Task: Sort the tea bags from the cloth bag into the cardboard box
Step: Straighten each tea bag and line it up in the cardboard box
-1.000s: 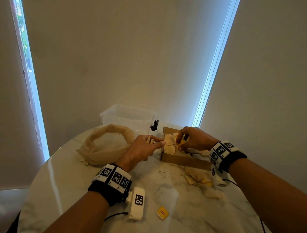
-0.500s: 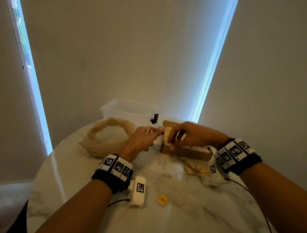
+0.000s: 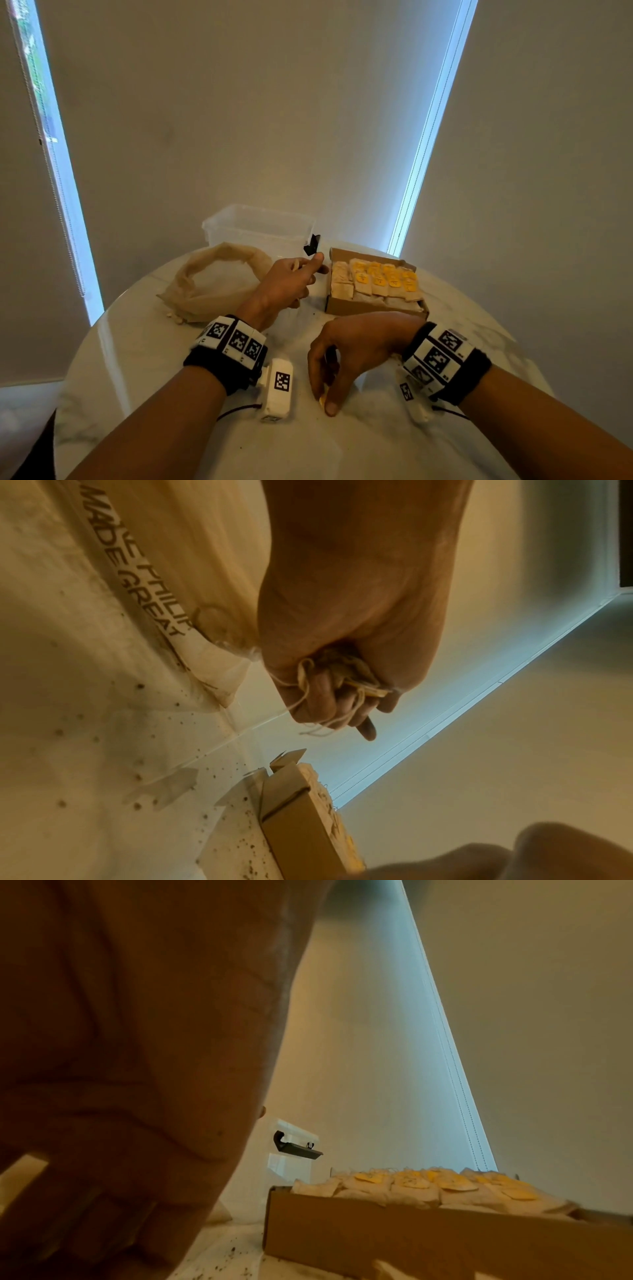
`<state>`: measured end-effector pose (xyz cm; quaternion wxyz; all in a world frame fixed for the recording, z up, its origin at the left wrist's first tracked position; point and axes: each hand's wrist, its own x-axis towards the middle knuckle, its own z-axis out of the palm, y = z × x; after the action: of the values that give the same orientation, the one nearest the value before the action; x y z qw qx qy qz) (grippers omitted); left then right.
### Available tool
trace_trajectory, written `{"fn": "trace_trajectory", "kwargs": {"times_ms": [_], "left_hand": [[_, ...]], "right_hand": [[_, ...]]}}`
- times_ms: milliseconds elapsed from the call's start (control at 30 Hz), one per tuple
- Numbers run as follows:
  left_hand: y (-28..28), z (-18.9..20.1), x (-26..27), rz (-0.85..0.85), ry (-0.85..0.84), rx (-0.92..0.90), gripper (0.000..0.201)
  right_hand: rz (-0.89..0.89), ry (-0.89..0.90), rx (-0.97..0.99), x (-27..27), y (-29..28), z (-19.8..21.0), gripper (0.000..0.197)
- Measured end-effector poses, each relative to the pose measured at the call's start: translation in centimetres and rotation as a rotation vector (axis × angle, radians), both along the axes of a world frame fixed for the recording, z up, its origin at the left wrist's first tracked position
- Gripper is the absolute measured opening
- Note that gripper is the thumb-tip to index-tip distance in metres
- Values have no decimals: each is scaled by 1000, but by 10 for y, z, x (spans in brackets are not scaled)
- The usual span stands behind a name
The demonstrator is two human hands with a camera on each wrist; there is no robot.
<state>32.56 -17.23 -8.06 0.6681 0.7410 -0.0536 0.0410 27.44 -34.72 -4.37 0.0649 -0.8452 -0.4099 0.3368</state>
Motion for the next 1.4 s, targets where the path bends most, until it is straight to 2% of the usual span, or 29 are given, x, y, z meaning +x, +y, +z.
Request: {"fn": "trace_trajectory", "kwargs": {"times_ms": [133, 233, 333, 400, 500, 800, 933, 1067, 1233, 1333, 1400], "left_hand": [[0, -1, 2, 4, 1, 15, 45], [0, -2, 3, 9, 6, 16, 45], [0, -3, 5, -2, 16, 8, 46], [0, -2, 8, -17, 30, 21, 46], [0, -3, 12, -17, 39, 14, 45], [-2, -4, 10, -22, 69, -25, 46], [-3, -4, 8, -17, 82, -55, 51], [-4, -1, 4, -8, 117, -77, 62], [-10, 4, 2, -39, 216, -75, 84], [-14, 11, -2, -77, 250, -70, 94], [-20, 19, -9, -125, 248, -57, 90]], "right_hand": [[-28, -39, 100, 6, -7, 1, 25], [-247, -83, 380, 18, -21, 7, 18], [-479, -374, 602, 41, -41, 9, 14], [-582, -493, 625, 57, -50, 10, 15], [-626, -541, 565, 77, -52, 17, 16], [-529, -563, 303, 102, -27, 15, 20], [-520, -618, 267, 105, -18, 9, 22], [-542, -645, 373, 100, -19, 16, 18], [-675, -601, 679, 79, -29, 19, 15], [-704, -459, 864, 60, -29, 12, 19], [-675, -351, 935, 48, -25, 5, 22]]}}
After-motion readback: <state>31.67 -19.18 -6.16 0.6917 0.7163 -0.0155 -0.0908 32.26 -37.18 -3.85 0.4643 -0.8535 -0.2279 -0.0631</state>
